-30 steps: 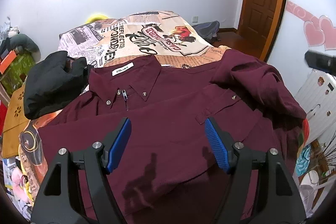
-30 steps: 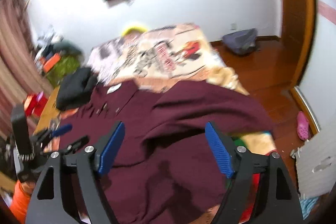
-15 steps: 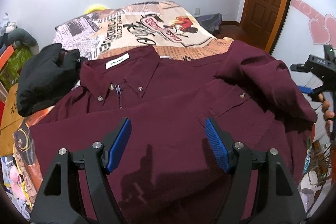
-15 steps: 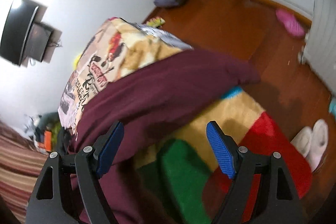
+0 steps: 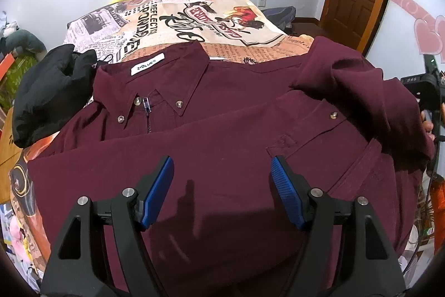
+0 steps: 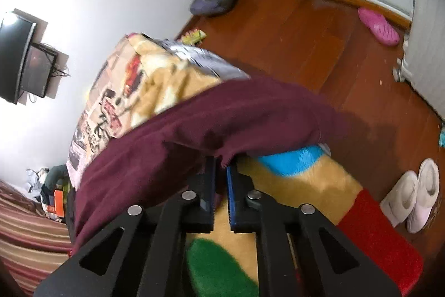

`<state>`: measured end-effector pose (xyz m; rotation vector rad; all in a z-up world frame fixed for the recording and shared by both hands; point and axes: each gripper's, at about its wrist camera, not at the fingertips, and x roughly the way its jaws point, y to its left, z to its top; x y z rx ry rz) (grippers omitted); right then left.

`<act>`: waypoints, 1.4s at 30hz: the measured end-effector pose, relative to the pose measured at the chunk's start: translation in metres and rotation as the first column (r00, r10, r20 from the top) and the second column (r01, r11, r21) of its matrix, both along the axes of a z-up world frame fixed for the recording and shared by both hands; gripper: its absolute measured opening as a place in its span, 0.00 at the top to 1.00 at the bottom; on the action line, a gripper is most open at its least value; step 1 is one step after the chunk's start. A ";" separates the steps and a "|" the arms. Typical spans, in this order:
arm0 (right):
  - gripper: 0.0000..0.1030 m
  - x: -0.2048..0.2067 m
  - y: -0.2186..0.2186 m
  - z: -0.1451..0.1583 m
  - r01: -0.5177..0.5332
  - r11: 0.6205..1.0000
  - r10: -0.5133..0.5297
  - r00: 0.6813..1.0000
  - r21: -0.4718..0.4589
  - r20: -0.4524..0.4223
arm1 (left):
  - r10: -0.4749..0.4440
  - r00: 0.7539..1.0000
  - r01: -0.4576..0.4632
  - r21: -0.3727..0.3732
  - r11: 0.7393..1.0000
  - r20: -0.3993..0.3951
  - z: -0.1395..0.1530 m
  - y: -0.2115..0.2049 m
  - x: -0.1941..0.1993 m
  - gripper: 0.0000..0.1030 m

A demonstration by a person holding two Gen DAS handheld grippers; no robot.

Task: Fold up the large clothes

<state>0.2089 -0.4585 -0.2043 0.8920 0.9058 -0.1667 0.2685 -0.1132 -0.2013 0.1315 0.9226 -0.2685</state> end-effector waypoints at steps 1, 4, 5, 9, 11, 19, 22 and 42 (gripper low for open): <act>0.95 0.000 0.002 0.009 0.000 1.000 0.001 1.000 -0.027 0.019 | 0.003 1.000 -0.003 -0.002 1.000 0.003 0.001 0.002 -0.001 0.31; 0.97 -0.003 0.008 0.040 -0.021 0.996 0.029 0.996 -0.085 0.086 | 0.009 1.000 -0.009 -0.007 1.000 0.015 0.007 0.009 -0.003 0.31; 0.97 -0.004 0.014 0.059 -0.036 0.993 0.050 0.991 -0.114 0.122 | 0.011 1.000 -0.011 -0.007 1.000 0.021 0.009 0.011 -0.003 0.31; 0.98 -0.004 0.045 0.117 -0.112 0.976 0.157 0.956 -0.188 0.246 | 0.033 0.998 -0.032 -0.019 0.999 0.060 0.025 0.027 -0.009 0.31; 0.98 -0.004 0.071 0.149 -0.167 0.960 0.233 0.923 -0.226 0.306 | 0.050 0.996 -0.047 -0.036 0.998 0.077 0.033 0.037 -0.012 0.31; 0.59 -0.014 0.112 0.140 -0.207 0.943 0.272 0.930 -0.259 0.247 | 0.095 0.991 -0.088 -0.076 0.993 0.098 0.049 0.075 -0.029 0.31; 0.28 -0.019 0.100 0.115 -0.186 0.957 0.230 0.953 -0.222 0.194 | 0.101 0.990 -0.095 -0.064 0.993 0.102 0.047 0.081 -0.034 0.31; 0.67 0.011 -0.003 -0.032 0.063 0.990 -0.054 0.996 0.130 -0.073 | 0.126 0.992 -0.126 -0.057 0.990 0.004 0.009 0.059 -0.005 0.31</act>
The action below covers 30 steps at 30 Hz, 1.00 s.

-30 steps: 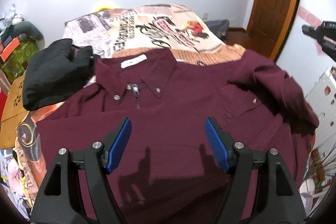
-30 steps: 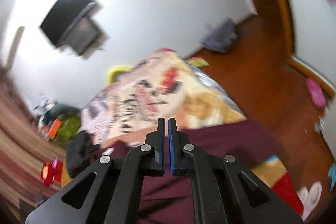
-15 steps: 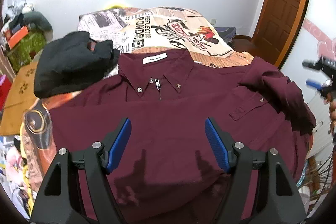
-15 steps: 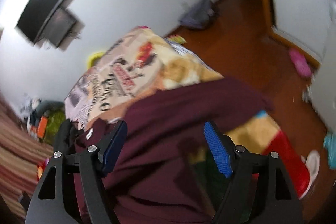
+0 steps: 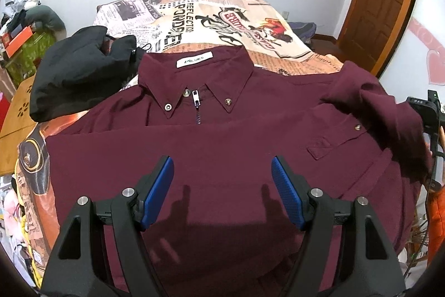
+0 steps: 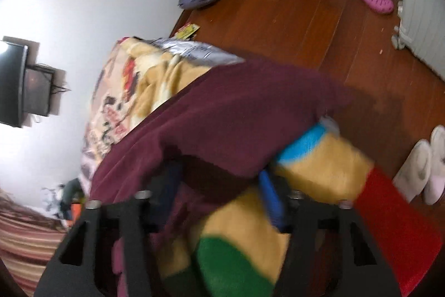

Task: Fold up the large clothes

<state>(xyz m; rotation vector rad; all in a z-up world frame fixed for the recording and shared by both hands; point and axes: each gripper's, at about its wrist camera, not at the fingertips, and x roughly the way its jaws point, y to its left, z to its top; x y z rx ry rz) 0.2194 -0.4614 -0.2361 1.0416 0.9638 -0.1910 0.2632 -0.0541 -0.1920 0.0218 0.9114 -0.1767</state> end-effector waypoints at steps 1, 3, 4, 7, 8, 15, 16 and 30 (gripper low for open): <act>0.80 0.004 0.000 -0.001 -0.006 1.000 0.006 1.000 -0.021 -0.010 | 0.004 1.000 -0.004 0.001 1.000 -0.006 -0.002 0.000 0.001 0.31; 0.90 0.009 0.001 0.000 -0.018 0.999 0.018 1.000 -0.045 -0.014 | 0.010 1.000 -0.010 0.001 1.000 -0.015 -0.003 0.002 0.002 0.31; 0.93 0.007 -0.001 0.003 -0.023 0.998 0.022 1.000 -0.056 -0.008 | 0.010 1.000 -0.010 0.002 1.000 -0.013 -0.002 0.003 0.001 0.31; 0.95 0.001 0.006 0.033 -0.039 0.984 0.045 0.999 -0.174 0.030 | 0.014 1.000 -0.014 0.024 1.000 0.004 0.002 0.008 -0.004 0.31; 0.95 -0.002 0.011 0.050 -0.044 0.976 0.059 0.996 -0.212 0.064 | 0.016 1.000 -0.017 0.030 0.999 0.010 0.004 0.010 -0.006 0.31; 0.95 -0.016 0.071 0.175 -0.122 0.914 0.247 0.924 -0.386 0.292 | 0.040 0.997 -0.041 0.018 0.999 0.069 0.029 0.038 -0.022 0.31; 0.95 -0.017 0.086 0.193 -0.139 0.903 0.284 0.903 -0.405 0.322 | 0.045 0.996 -0.047 0.015 0.999 0.079 0.034 0.042 -0.025 0.31; 0.95 0.012 0.330 0.218 -0.570 0.681 0.719 0.638 -0.460 0.275 | 0.156 0.972 -0.156 -0.016 0.988 0.173 0.069 0.139 -0.076 0.30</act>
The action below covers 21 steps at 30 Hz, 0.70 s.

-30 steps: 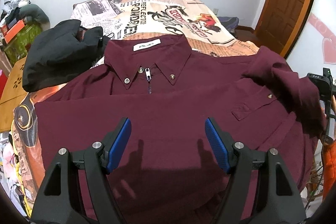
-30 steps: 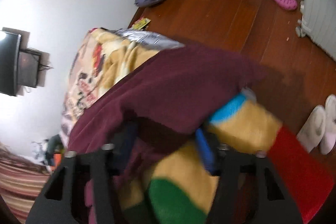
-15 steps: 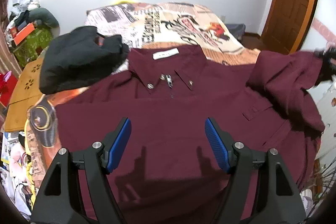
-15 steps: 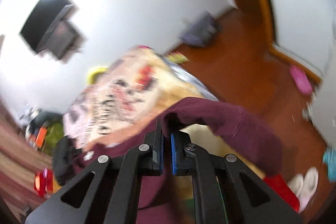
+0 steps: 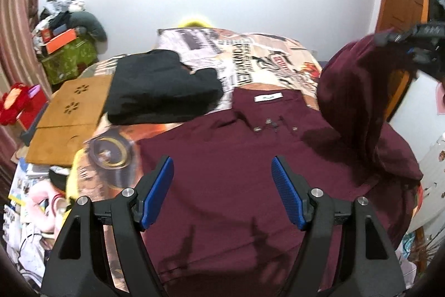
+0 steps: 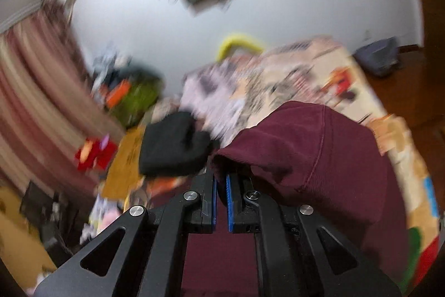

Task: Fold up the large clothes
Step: 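Fold the held shirt side over the body with the right gripper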

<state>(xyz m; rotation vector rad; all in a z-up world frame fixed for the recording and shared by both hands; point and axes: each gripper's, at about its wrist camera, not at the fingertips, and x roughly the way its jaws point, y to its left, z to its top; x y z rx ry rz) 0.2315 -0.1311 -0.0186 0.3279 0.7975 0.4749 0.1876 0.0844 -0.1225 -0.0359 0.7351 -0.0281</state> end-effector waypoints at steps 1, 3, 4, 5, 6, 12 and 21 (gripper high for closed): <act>0.95 0.002 0.027 -0.016 -0.053 0.998 0.052 0.998 -0.031 -0.041 | 0.010 1.000 -0.010 0.001 1.000 -0.003 -0.002 0.006 -0.003 0.30; 0.95 0.000 0.057 -0.047 -0.129 0.989 0.121 0.986 -0.066 -0.117 | 0.034 0.999 -0.035 -0.005 0.999 -0.019 -0.008 0.021 -0.009 0.30; 0.95 0.000 0.076 -0.065 -0.172 0.980 0.154 0.974 -0.098 -0.166 | 0.044 0.999 -0.044 -0.009 0.999 -0.026 -0.010 0.026 -0.011 0.30; 0.95 -0.002 0.091 -0.079 -0.207 0.970 0.178 0.963 -0.129 -0.204 | 0.057 0.998 -0.057 -0.015 0.998 -0.033 -0.014 0.032 -0.014 0.30; 0.95 -0.004 0.104 -0.095 -0.243 0.956 0.200 0.949 -0.162 -0.245 | 0.065 0.997 -0.066 -0.018 0.998 -0.039 -0.017 0.036 -0.016 0.30; 0.89 -0.028 0.135 -0.143 -0.432 0.874 0.323 0.858 -0.221 -0.399 | 0.115 0.989 -0.117 -0.020 0.993 -0.098 -0.042 0.053 -0.024 0.30; 0.57 -0.055 0.124 -0.092 -0.534 0.799 0.459 0.839 -0.277 -0.292 | 0.109 0.986 -0.111 -0.002 0.994 -0.125 -0.050 0.043 -0.015 0.30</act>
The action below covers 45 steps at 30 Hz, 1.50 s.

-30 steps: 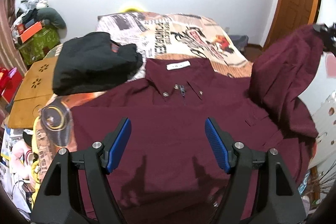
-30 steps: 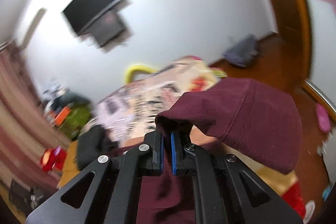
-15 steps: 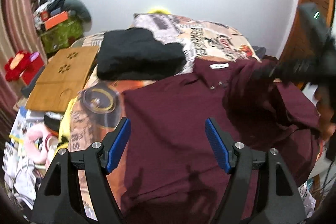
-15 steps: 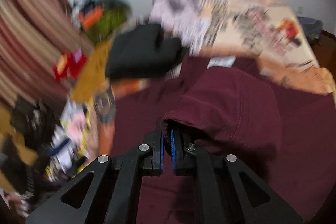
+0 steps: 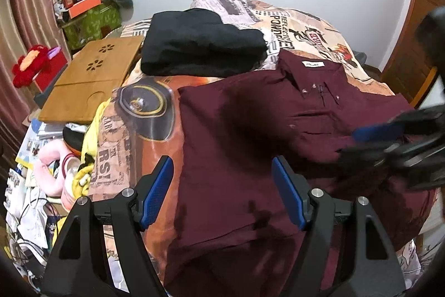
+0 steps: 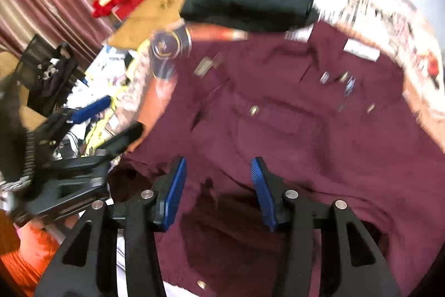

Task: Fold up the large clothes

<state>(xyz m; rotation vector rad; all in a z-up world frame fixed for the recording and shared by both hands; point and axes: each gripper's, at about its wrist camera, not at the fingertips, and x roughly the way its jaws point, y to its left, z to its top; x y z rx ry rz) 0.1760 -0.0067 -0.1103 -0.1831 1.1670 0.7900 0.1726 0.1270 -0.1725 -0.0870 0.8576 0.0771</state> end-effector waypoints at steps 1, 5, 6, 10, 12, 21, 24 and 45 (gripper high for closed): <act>0.56 0.000 -0.011 0.012 0.011 1.000 -0.011 0.999 0.015 0.038 | -0.010 1.000 0.010 -0.001 1.000 0.001 0.001 -0.004 0.003 0.30; 0.38 0.003 -0.066 0.046 0.107 0.993 -0.116 0.977 0.059 0.177 | -0.053 0.998 0.052 -0.035 0.998 -0.032 -0.006 -0.018 0.016 0.30; 0.36 0.004 -0.078 0.050 0.134 0.989 -0.144 0.968 0.063 0.208 | -0.059 0.997 0.057 -0.052 0.997 -0.046 -0.010 -0.020 0.019 0.30; 0.32 0.005 -0.145 0.059 0.294 0.955 -0.291 0.899 0.042 0.328 | -0.042 0.992 0.024 -0.154 0.988 -0.117 -0.030 -0.012 0.025 0.30; 0.32 0.004 -0.179 0.054 0.372 0.928 -0.355 0.866 0.022 0.352 | -0.013 0.988 -0.020 -0.208 0.978 -0.155 -0.038 -0.002 0.028 0.30; 0.32 -0.008 -0.289 -0.003 0.629 0.771 -0.567 0.749 -0.097 0.343 | 0.002 0.951 -0.173 -0.529 0.831 -0.308 -0.084 0.047 0.024 0.30; 0.32 -0.015 -0.305 -0.022 0.666 0.739 -0.618 0.730 -0.101 0.292 | -0.004 0.940 -0.220 -0.612 0.760 -0.342 -0.101 0.050 0.023 0.30; 0.31 -0.012 -0.307 -0.019 0.660 0.751 -0.638 0.729 -0.008 0.250 | 0.053 0.996 -0.040 -0.185 0.982 0.070 0.026 0.039 0.053 0.97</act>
